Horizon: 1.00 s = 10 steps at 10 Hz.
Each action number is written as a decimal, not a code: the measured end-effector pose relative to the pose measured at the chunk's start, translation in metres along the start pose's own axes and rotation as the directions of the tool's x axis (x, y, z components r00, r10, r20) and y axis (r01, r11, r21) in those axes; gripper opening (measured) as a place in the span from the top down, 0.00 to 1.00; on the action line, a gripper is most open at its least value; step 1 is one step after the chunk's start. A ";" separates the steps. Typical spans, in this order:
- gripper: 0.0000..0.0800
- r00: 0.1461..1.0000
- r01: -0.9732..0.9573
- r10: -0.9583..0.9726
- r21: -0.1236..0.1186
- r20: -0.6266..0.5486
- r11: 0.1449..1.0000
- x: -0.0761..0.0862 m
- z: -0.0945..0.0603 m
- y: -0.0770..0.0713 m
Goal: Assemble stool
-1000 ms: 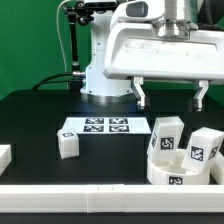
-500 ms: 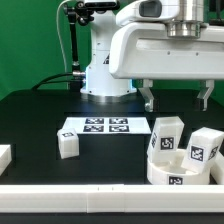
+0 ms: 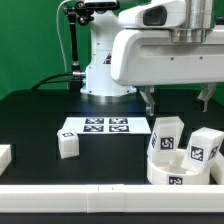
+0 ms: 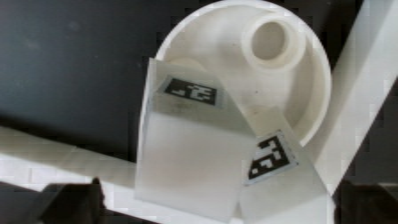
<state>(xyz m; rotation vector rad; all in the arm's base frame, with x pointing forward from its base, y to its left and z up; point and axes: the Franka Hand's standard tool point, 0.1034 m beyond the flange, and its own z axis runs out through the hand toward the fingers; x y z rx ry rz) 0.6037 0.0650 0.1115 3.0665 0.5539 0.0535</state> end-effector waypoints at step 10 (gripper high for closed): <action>0.19 0.708 0.704 -0.702 -0.007 0.076 0.710 -0.010 0.009 0.013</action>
Offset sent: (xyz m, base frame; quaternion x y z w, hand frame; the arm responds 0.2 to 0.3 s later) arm 0.0000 0.0000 0.0000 0.0000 0.0000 -0.1296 0.9916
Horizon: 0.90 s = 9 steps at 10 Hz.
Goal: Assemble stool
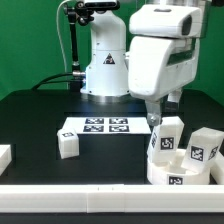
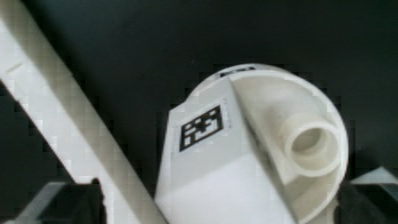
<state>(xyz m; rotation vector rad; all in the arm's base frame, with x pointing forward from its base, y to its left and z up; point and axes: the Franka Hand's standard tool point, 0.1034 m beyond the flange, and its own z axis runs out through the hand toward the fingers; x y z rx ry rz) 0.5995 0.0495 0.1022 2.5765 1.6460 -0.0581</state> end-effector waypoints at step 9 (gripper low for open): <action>0.19 0.916 0.394 -0.395 0.018 0.077 0.919 -0.003 0.011 0.003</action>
Offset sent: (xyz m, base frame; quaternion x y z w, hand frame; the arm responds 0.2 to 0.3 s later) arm 0.0064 0.0072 -0.0035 0.0152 -0.0122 -0.1558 0.9876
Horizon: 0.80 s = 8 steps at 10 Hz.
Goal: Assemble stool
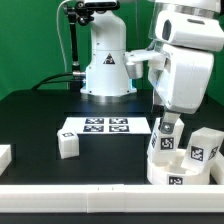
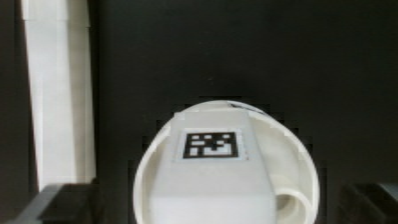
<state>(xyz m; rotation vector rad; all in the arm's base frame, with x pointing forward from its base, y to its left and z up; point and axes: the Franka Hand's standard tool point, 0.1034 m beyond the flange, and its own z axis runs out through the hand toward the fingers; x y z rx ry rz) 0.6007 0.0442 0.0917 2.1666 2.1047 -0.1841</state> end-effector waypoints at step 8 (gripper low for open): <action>0.58 0.979 -0.202 0.202 0.002 0.002 0.979 -0.004 0.001 0.000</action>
Offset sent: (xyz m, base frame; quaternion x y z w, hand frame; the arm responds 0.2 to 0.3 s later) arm 0.0000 0.0000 0.0000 0.0000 0.0000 0.0000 1.0000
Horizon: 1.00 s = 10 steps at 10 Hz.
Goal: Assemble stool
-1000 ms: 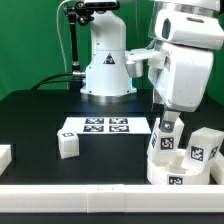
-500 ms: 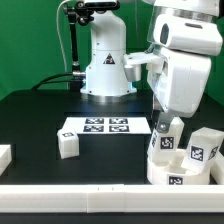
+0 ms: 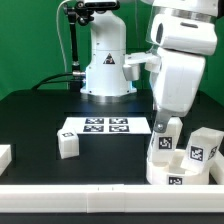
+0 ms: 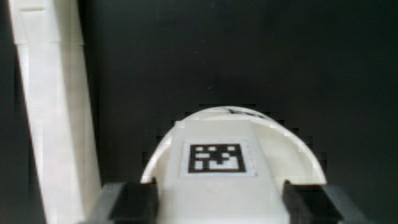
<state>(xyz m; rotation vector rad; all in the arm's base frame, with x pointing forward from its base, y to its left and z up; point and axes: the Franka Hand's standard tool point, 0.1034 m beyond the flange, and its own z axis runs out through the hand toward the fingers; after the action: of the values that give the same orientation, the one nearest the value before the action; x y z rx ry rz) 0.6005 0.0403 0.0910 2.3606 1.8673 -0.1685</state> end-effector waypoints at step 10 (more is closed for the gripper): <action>0.58 0.521 -0.852 0.853 0.062 0.010 0.520 -0.003 0.001 -0.003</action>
Offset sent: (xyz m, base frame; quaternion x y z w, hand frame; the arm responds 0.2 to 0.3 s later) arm -0.0089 -0.0009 -0.0029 0.0448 0.0145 0.3120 0.9489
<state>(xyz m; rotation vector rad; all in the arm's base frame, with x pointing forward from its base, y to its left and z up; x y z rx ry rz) 0.5969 0.0377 0.0900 2.9978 0.4731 -0.0825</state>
